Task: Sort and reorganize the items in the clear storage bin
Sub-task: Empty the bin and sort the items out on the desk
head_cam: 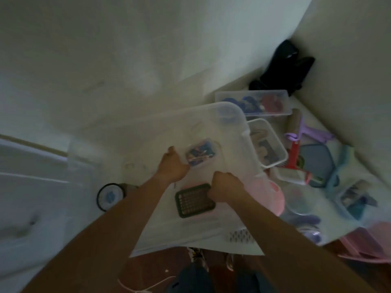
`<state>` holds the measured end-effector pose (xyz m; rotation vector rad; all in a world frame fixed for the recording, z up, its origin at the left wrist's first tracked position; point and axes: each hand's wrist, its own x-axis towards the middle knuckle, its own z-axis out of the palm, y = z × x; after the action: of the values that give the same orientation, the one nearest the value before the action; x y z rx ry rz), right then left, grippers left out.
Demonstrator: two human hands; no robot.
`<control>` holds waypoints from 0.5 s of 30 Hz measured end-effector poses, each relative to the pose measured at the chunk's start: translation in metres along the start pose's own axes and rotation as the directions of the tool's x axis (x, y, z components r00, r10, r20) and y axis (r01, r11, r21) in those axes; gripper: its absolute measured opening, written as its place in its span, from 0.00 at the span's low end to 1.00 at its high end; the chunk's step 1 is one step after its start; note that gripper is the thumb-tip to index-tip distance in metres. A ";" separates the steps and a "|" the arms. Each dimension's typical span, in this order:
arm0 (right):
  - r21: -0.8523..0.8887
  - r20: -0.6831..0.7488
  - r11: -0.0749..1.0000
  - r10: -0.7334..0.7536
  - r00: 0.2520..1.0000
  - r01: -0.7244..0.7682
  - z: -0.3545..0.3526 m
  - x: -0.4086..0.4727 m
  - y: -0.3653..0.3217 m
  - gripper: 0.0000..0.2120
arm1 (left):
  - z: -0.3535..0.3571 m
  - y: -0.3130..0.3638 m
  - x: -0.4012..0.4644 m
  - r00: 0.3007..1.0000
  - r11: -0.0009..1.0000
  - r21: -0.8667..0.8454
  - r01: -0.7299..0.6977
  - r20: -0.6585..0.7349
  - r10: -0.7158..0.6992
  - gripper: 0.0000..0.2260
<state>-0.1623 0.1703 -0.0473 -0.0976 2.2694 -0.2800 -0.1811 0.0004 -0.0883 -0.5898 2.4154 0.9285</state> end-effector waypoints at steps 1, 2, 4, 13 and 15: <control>0.023 -0.064 1.000 -0.016 0.998 0.018 -0.002 -0.007 0.002 0.17 | 0.001 -0.001 -0.008 0.998 0.998 -0.021 0.060 0.009 -0.059 0.32; 0.045 -0.134 0.998 -0.032 0.990 0.038 -0.004 -0.015 0.006 0.18 | 0.002 0.001 -0.018 0.995 0.995 0.000 0.100 0.027 -0.100 0.30; 0.072 -0.262 0.993 -0.068 0.963 0.090 -0.008 -0.032 0.015 0.18 | -0.001 0.008 -0.041 0.997 0.995 0.051 0.081 0.000 -0.081 0.27; 0.355 -0.708 0.832 -0.057 0.704 0.425 -0.040 -0.120 0.101 0.09 | 0.017 0.149 -0.149 0.917 0.913 0.189 -0.361 -0.107 0.385 0.26; 0.439 -0.700 0.816 0.048 0.713 0.376 -0.042 -0.128 0.144 0.08 | 0.048 0.173 -0.176 0.806 0.803 0.275 -0.528 -0.137 0.576 0.25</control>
<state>-0.1071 0.3378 0.0407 0.1291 2.7996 -1.2668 -0.1226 0.1890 0.0671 0.1382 2.9117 0.8132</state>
